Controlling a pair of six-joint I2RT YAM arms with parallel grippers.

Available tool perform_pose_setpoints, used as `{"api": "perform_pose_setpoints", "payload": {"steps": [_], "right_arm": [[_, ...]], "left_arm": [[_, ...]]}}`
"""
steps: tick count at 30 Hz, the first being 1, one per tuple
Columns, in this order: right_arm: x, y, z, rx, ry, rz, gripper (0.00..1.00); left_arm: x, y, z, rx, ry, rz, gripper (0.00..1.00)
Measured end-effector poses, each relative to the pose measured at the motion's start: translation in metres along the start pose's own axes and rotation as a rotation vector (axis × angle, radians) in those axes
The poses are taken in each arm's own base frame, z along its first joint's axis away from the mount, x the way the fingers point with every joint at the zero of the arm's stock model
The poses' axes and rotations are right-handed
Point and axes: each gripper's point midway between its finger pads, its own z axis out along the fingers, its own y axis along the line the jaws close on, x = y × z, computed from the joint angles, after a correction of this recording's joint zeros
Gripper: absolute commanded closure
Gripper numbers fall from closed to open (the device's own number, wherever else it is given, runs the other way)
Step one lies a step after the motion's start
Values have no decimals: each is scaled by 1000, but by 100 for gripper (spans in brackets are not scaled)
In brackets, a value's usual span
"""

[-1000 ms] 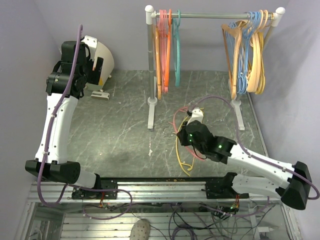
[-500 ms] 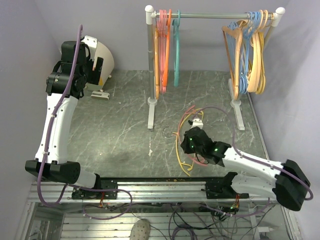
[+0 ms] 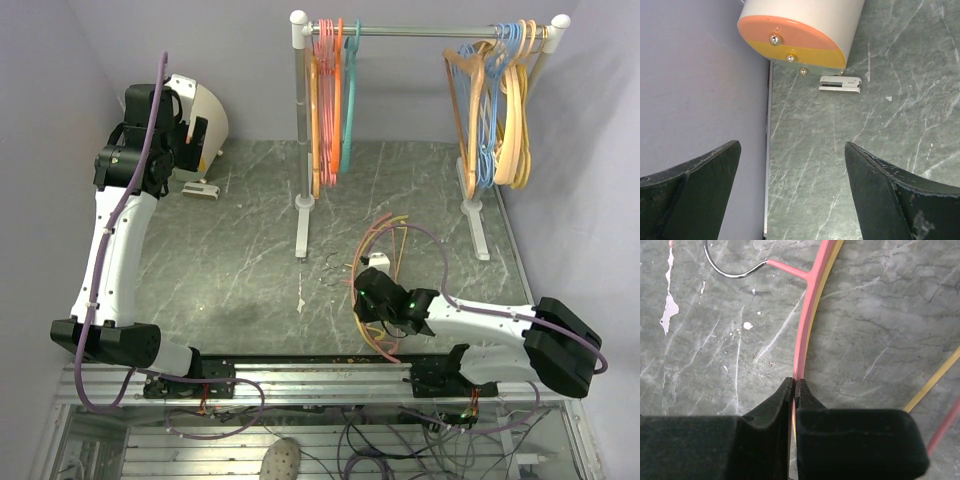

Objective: Organize the hangers

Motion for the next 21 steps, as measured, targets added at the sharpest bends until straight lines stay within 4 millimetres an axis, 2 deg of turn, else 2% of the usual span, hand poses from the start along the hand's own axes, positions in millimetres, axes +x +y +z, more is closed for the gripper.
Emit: {"api": "perform_pose_setpoints", "payload": {"steps": [2,9,11,15,18,21], "right_arm": [[-1,-1,0,16,4,-4,97],[-3,-5,4,60,7,-14,75],[-1,-7,6,73,14,-21,73],[2,-8,9,86,28,-28,85],[1,-5,11,78,30,-29,100],[0,-6,10,85,32,-38,100]], "left_arm": [[1,-1,1,1,4,1,4],[2,-1,1,2,6,2,4],[2,-1,1,2,6,3,4],[2,-1,1,2,6,3,4],[2,-1,1,2,6,3,4],[2,-1,1,2,6,3,4]]}}
